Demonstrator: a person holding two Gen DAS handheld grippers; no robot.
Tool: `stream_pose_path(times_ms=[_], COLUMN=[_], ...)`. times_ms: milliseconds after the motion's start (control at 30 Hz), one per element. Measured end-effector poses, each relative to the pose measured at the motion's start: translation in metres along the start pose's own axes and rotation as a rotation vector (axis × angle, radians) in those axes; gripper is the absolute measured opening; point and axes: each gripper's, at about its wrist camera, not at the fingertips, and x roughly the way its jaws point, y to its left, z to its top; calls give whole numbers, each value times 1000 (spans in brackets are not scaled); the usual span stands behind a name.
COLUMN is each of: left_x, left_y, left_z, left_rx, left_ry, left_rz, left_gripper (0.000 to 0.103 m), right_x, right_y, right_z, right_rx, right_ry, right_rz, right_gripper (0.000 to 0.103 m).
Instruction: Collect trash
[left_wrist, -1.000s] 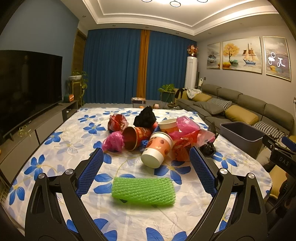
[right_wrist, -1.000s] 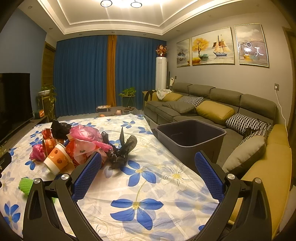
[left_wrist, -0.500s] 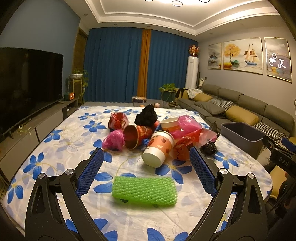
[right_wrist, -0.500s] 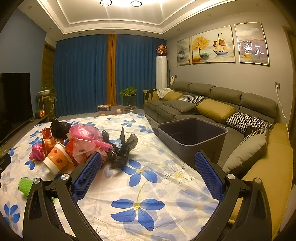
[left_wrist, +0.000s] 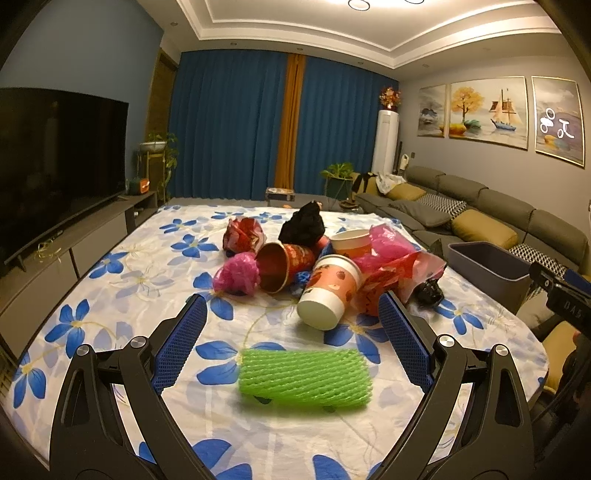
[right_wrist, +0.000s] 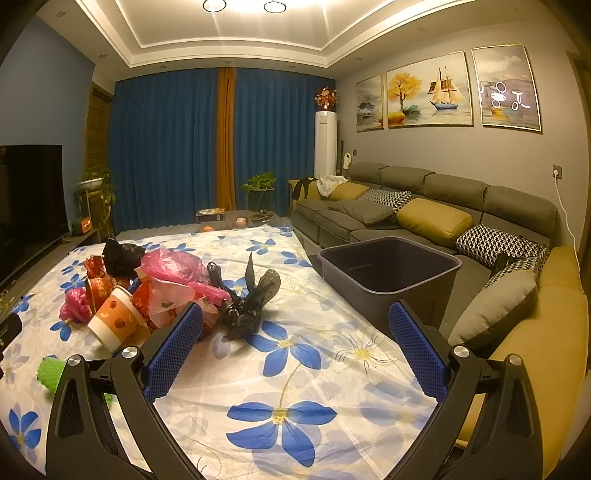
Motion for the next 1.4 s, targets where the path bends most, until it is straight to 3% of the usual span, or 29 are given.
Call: stream_pose_path(times_ms=[467, 667, 1033, 1167, 1233, 1333, 1400], left_x=[34, 64, 85, 91, 91, 90, 89], left_y=[12, 20, 47, 47, 44, 38, 37], left_z=[-22, -30, -40, -45, -46, -46, -45], left_rx=[27, 21, -48, -83, -77, -52, -61], left_ry=[114, 258, 402, 444, 438, 423, 412], left_rz=[2, 8, 19, -32, -53, -49, -58], left_gripper=[91, 82, 79, 53, 40, 31, 15], right_x=[17, 26, 36, 37, 36, 37, 38], right_y=[10, 13, 21, 24, 25, 26, 27], right_z=[1, 1, 0, -1, -1, -3, -3], right_rx=[-1, 1, -4, -11, -14, -20, -21], right_ry=[25, 49, 72, 78, 78, 81, 88], right_rz=[28, 40, 59, 65, 65, 63, 68], right_gripper=[98, 98, 98, 98, 98, 98, 98])
